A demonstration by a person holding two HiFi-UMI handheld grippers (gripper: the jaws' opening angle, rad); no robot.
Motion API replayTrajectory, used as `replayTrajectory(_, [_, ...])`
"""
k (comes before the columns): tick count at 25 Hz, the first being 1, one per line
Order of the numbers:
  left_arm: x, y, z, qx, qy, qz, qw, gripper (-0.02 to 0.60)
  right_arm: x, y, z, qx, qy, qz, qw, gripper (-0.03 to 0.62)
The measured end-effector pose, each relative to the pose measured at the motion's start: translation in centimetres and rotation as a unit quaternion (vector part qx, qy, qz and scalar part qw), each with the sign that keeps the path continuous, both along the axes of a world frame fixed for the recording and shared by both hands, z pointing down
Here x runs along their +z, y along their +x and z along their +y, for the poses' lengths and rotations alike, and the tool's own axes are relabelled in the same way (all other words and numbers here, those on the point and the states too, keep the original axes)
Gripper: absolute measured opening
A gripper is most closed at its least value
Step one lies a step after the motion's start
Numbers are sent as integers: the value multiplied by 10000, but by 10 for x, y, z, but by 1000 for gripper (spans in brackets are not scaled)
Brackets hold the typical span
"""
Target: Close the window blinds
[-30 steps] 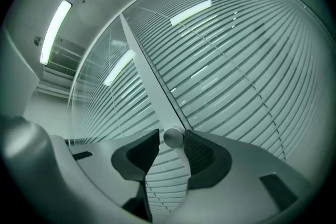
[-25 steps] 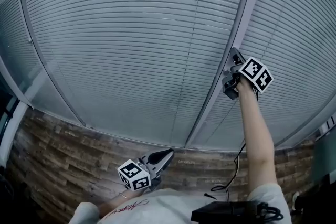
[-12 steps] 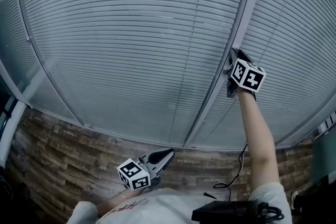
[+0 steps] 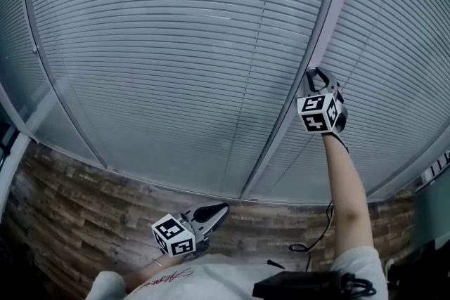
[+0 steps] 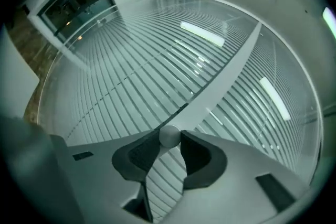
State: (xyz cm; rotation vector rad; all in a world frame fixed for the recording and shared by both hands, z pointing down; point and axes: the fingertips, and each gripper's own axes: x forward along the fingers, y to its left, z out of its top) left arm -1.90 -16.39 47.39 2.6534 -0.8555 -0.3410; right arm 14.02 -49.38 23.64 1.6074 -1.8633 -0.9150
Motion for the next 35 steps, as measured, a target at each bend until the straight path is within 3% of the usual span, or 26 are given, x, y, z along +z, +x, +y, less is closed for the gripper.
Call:
replayTrajectory(4, [2,2,0,29,-9,-5,10000,18,3,-2,4,197,414,1445,9884,131])
replayTrajectory(8, [6,3,-1,13,-8,2,10000,18,10,-9,4,259,788,2938,9523,132])
replayTrajectory(13, [2,9,-2,61,11,15,10000,18,12,-10,4,224,981,3910,9149,132])
replayTrajectory(18, [2,7,0,55,9,7,10000,18,16,-13,7,122,1078,4982,8602,132])
replayTrajectory(23, [-1,4,0,25,5,19,10000,18,16,-18,10,12,1110,5378,8357,132])
replayTrajectory(26, [2,2,-1,-5,9,9,10000,18,18,-18,9,-6,1057,5410,8344,132])
replayTrajectory(28, [2,2,-1,-19,12,1,10000,18,18,-17,8,31,1004,5286,8429,132])
replayTrajectory(31, [1,4,-2,-16,-17,15,10000,18,20,-16,5,-29,944,4951,8637,130])
replayTrajectory(35, [3,7,-4,11,-80,52,10000,18,17,-20,11,-223,1004,4072,9075,141])
